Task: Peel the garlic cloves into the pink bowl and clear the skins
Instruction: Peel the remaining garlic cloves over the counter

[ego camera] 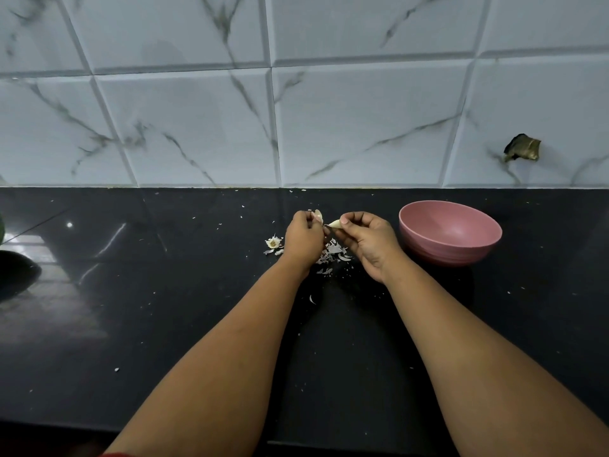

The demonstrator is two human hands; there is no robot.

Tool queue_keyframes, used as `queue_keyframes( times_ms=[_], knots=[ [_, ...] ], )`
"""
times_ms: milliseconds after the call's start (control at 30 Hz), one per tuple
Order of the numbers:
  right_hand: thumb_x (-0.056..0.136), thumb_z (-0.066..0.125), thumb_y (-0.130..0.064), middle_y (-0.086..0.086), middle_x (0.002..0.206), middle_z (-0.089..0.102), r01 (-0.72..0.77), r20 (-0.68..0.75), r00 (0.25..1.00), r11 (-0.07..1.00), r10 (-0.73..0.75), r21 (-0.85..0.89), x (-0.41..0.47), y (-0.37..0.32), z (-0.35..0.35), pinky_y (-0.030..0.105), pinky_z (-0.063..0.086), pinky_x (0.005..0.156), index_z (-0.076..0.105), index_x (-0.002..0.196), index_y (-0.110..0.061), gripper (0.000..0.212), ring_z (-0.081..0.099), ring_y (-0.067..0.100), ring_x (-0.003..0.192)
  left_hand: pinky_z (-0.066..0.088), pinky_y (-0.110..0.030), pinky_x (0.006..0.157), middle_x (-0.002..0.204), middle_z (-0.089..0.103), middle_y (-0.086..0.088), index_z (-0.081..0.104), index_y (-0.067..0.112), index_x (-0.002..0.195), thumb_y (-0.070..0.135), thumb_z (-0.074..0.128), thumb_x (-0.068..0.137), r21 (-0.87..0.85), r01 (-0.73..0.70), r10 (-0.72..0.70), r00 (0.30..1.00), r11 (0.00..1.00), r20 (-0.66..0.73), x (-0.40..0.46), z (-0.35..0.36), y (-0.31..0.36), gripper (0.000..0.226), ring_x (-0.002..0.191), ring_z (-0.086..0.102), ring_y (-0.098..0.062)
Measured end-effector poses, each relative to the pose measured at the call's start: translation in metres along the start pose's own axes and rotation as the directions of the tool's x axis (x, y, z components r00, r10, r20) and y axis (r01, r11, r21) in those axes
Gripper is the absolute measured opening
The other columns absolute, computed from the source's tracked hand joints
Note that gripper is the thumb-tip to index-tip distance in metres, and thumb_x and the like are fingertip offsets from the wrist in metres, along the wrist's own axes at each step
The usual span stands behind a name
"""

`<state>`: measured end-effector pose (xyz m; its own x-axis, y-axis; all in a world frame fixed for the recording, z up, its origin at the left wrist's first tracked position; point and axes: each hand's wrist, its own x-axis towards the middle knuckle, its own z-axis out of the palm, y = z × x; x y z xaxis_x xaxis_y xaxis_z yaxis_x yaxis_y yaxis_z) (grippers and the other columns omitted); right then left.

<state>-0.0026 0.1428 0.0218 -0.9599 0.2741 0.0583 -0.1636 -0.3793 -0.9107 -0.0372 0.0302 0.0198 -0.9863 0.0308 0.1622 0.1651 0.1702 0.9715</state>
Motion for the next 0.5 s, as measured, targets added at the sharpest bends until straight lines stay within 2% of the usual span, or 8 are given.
queue_keyframes(
  times_ms=[100, 167, 267, 367, 400, 500],
  knots=[
    [0.09, 0.058, 0.005, 0.011, 0.086, 0.064, 0.015, -0.013, 1.0, 1.0, -0.016, -0.02, 0.002, 0.001, -0.003, 0.022, 0.056, 0.079, 0.062, 0.088, -0.006, 0.012, 0.065, 0.017, 0.081, 0.047, -0.031, 0.066, 0.076, 0.066, 0.003, 0.05, 0.014, 0.103, 0.012, 0.045, 0.094, 0.021, 0.062, -0.061, 0.997, 0.998, -0.042, 0.001, -0.004, 0.001, 0.011, 0.075, 0.06, -0.016],
    [0.089, 0.058, 0.008, 0.01, 0.09, 0.064, 0.028, -0.022, 0.999, 0.998, -0.029, -0.06, 0.004, 0.001, -0.005, 0.024, 0.055, 0.083, 0.064, 0.09, -0.007, 0.017, 0.065, 0.019, 0.087, 0.045, -0.027, 0.063, 0.088, 0.07, -0.002, 0.049, 0.015, 0.106, 0.011, 0.046, 0.09, 0.09, 0.092, -0.086, 0.994, 0.992, -0.068, 0.002, -0.008, 0.0, 0.017, 0.082, 0.062, -0.017],
    [0.085, 0.057, 0.016, 0.005, 0.094, 0.065, 0.06, -0.043, 0.997, 0.99, -0.066, -0.131, 0.005, 0.002, -0.008, 0.031, 0.05, 0.093, 0.064, 0.09, -0.011, 0.028, 0.061, 0.018, 0.096, 0.045, -0.032, 0.081, 0.111, 0.064, -0.005, 0.045, 0.012, 0.122, 0.004, 0.048, 0.086, 0.296, 0.06, -0.048, 0.998, 0.953, -0.045, 0.003, -0.015, -0.002, 0.037, 0.105, 0.056, -0.021],
    [0.083, 0.058, 0.018, 0.002, 0.094, 0.066, 0.066, -0.048, 0.996, 0.984, -0.075, -0.168, 0.005, 0.003, -0.009, 0.034, 0.05, 0.096, 0.063, 0.091, -0.014, 0.034, 0.061, 0.014, 0.097, 0.045, -0.038, 0.098, 0.121, 0.057, -0.006, 0.035, 0.013, 0.137, -0.004, 0.051, 0.082, 0.373, 0.02, -0.006, 0.999, 0.928, -0.039, 0.004, -0.016, -0.004, 0.06, 0.116, 0.051, -0.024],
    [0.083, 0.058, 0.018, 0.002, 0.094, 0.065, 0.069, -0.048, 0.996, 0.982, -0.079, -0.178, 0.005, 0.003, -0.009, 0.034, 0.05, 0.096, 0.063, 0.091, -0.015, 0.034, 0.061, 0.014, 0.097, 0.044, -0.038, 0.098, 0.12, 0.058, -0.006, 0.036, 0.013, 0.138, -0.005, 0.052, 0.082, 0.376, -0.005, 0.029, 0.998, 0.927, -0.059, 0.003, -0.016, -0.003, 0.061, 0.116, 0.051, -0.024],
    [0.082, 0.059, 0.017, 0.002, 0.094, 0.065, 0.078, -0.046, 0.995, 0.975, -0.089, -0.207, 0.006, 0.003, -0.009, 0.032, 0.052, 0.093, 0.064, 0.092, -0.016, 0.035, 0.062, 0.015, 0.096, 0.045, -0.034, 0.09, 0.099, 0.067, -0.002, 0.045, 0.011, 0.131, -0.003, 0.049, 0.084, 0.363, -0.079, 0.126, 0.986, 0.928, -0.106, 0.003, -0.018, -0.002, 0.05, 0.113, 0.051, -0.02]
  ],
)
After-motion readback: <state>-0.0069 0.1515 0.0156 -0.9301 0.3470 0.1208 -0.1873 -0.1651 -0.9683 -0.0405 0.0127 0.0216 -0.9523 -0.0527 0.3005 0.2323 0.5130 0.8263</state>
